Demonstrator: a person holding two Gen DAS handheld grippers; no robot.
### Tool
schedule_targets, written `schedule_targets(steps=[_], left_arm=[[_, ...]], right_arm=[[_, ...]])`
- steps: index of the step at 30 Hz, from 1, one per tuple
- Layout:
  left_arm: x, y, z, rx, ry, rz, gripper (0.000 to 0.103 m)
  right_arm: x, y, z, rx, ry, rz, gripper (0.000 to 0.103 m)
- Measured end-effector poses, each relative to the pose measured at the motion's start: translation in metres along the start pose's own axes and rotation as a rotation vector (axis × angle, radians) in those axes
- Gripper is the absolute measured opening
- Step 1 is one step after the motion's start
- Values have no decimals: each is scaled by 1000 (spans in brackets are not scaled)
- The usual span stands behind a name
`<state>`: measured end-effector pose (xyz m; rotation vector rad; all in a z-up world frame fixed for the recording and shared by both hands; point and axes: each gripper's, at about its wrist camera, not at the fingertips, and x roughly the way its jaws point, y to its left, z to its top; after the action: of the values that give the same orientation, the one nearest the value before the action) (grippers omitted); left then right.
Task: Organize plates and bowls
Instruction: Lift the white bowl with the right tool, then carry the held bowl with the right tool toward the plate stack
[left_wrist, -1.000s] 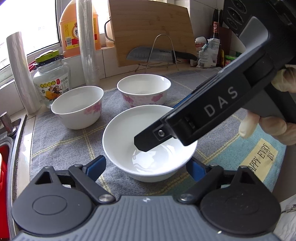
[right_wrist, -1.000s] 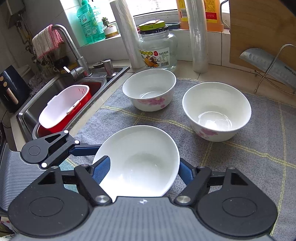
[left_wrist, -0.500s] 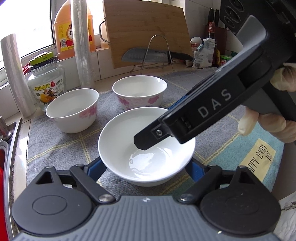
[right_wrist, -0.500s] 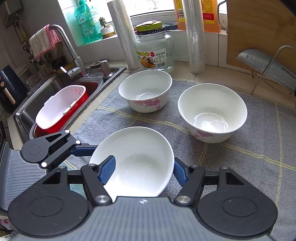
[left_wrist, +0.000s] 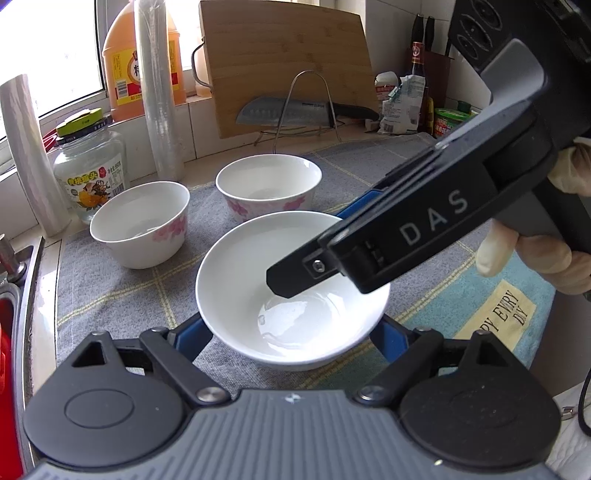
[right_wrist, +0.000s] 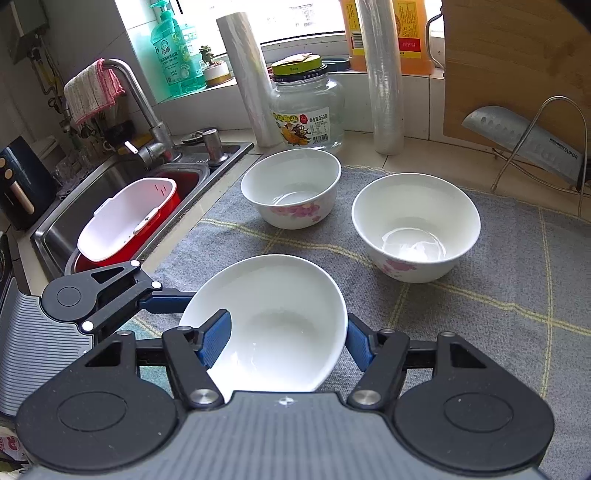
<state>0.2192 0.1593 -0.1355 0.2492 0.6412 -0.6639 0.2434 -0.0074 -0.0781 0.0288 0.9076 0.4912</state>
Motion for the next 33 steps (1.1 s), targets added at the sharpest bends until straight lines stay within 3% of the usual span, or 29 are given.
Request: schedule_targets(steps=[11,33], left_arm=[[9,-35,26,80,-2,-68,91],[73,-103,74,211,-20,-252,91]], right_arm=[[-38,-27,-16,61,-44,-79,72],[-85,-110,-49,212,-84,-266,72]])
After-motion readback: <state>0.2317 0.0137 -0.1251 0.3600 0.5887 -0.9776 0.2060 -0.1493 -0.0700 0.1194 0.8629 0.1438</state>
